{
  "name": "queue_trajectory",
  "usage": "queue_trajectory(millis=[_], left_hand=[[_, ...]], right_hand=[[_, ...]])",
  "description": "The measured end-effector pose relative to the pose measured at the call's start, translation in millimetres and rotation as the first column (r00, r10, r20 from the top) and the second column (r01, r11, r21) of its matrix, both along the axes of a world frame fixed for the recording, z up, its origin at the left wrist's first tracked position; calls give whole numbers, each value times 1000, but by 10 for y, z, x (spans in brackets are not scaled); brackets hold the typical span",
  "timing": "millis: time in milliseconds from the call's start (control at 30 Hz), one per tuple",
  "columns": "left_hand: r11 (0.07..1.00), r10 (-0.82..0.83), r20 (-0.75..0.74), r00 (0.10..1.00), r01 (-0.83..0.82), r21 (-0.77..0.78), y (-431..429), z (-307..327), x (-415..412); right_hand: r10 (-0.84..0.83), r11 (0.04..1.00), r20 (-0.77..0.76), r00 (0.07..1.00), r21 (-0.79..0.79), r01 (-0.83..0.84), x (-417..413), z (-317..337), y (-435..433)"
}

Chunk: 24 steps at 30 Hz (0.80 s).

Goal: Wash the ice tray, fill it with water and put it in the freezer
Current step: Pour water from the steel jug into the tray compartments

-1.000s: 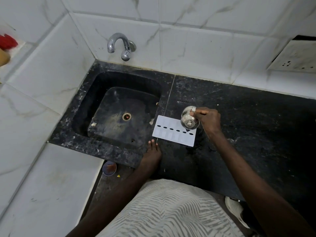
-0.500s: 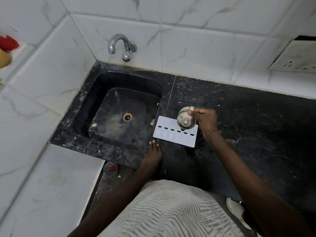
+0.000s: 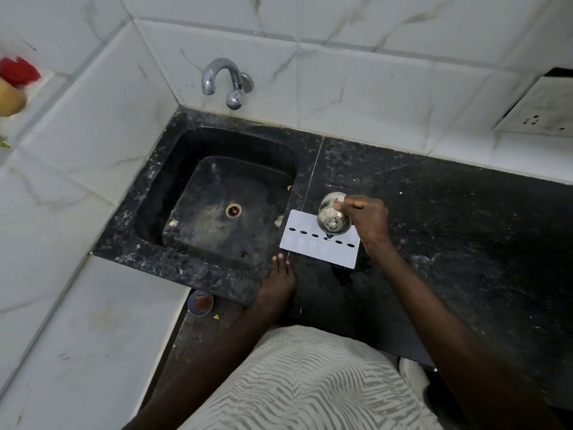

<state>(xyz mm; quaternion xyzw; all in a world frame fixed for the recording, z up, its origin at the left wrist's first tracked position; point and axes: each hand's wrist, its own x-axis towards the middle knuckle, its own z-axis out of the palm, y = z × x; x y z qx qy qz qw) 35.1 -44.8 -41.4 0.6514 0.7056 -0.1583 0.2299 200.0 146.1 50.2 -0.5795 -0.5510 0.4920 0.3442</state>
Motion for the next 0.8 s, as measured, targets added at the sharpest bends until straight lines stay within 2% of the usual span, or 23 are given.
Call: queue_trajectory(millis=[567,800], left_hand=[[1000,-8,2,1000,8,-13,9,-21,-12],[1000,-9,16,1000,8,4,-12,-70,-23]], right_hand=[[-15,1000,-14,1000,-25,15,-50,-38,75],[-100,976,-127,987,-207,73,-131,77,77]])
